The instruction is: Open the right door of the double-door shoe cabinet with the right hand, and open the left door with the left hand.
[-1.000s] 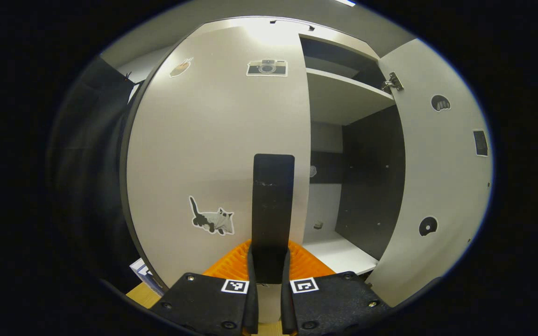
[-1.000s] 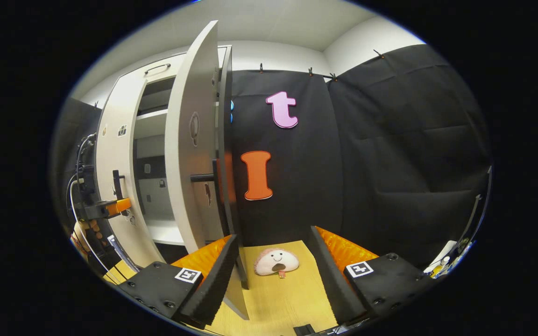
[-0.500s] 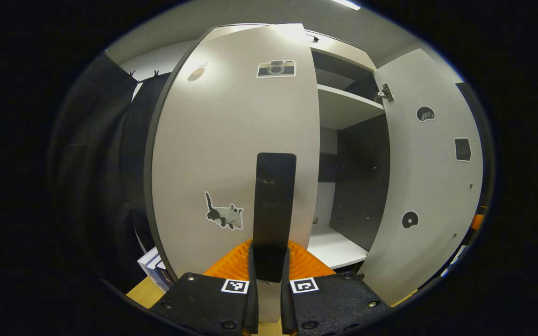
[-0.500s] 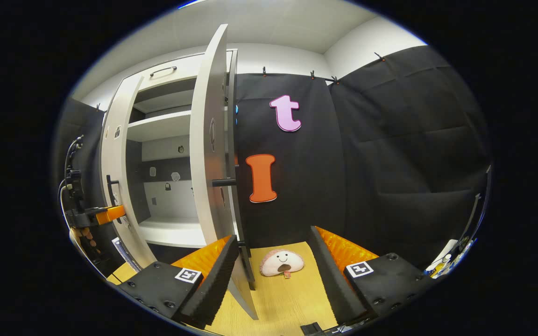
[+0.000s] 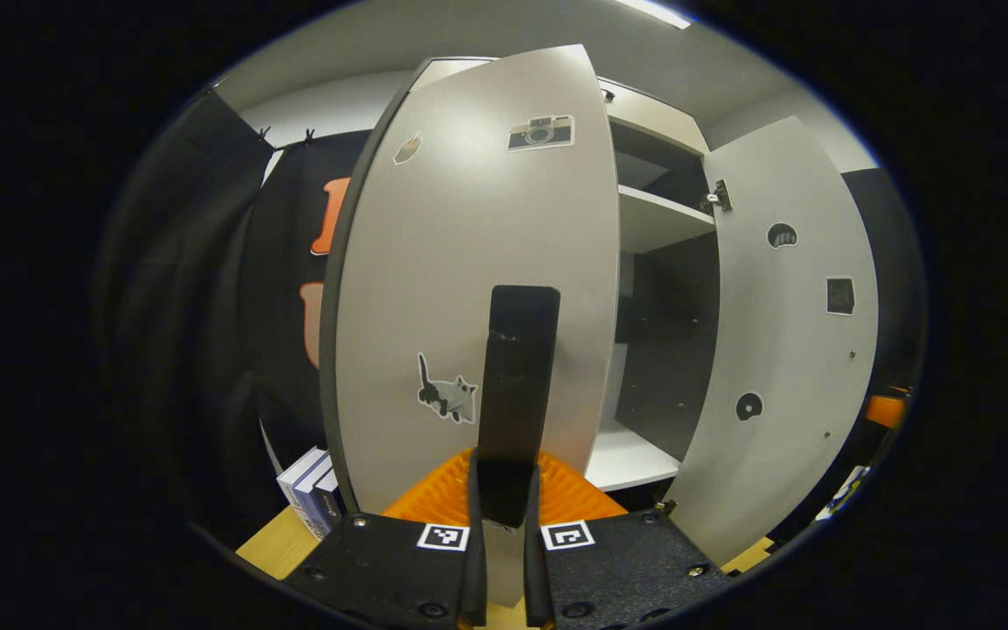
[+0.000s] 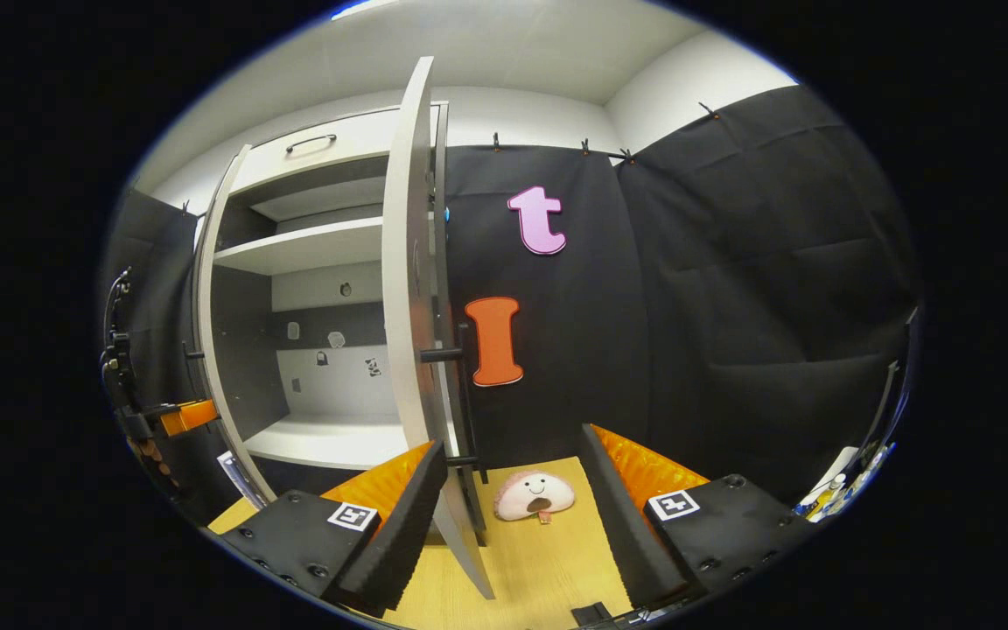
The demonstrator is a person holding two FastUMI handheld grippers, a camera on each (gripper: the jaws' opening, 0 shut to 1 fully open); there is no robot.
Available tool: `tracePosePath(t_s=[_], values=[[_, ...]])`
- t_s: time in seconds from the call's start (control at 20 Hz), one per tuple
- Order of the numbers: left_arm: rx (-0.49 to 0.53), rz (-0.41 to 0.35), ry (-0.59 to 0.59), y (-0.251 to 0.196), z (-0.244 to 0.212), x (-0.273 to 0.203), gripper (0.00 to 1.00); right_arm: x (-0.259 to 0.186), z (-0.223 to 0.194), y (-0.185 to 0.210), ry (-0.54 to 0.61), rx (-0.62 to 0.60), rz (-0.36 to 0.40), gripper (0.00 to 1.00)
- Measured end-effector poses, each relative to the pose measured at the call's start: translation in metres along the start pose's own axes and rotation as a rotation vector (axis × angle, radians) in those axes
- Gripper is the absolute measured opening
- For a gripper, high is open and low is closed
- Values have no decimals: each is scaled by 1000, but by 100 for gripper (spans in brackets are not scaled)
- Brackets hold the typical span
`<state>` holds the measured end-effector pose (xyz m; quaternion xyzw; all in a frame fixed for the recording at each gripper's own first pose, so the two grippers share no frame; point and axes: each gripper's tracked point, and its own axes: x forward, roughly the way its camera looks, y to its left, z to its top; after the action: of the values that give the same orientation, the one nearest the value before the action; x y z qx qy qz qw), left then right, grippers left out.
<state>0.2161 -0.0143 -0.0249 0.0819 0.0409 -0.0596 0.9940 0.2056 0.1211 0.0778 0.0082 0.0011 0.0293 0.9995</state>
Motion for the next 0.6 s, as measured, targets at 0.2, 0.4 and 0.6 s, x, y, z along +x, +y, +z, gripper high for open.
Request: tracePosePath(t_s=[0.2,0.4,0.6], values=[[-9,2,-2,8,-2,-13,17,0,2,5,-5,-1,15,97],[31,22,-11,20,1,-28,17,2,2,8,-12,-10,26,97],[91,59,-25,47,7,-41,13,4,1,12,-4,-15,38,97]])
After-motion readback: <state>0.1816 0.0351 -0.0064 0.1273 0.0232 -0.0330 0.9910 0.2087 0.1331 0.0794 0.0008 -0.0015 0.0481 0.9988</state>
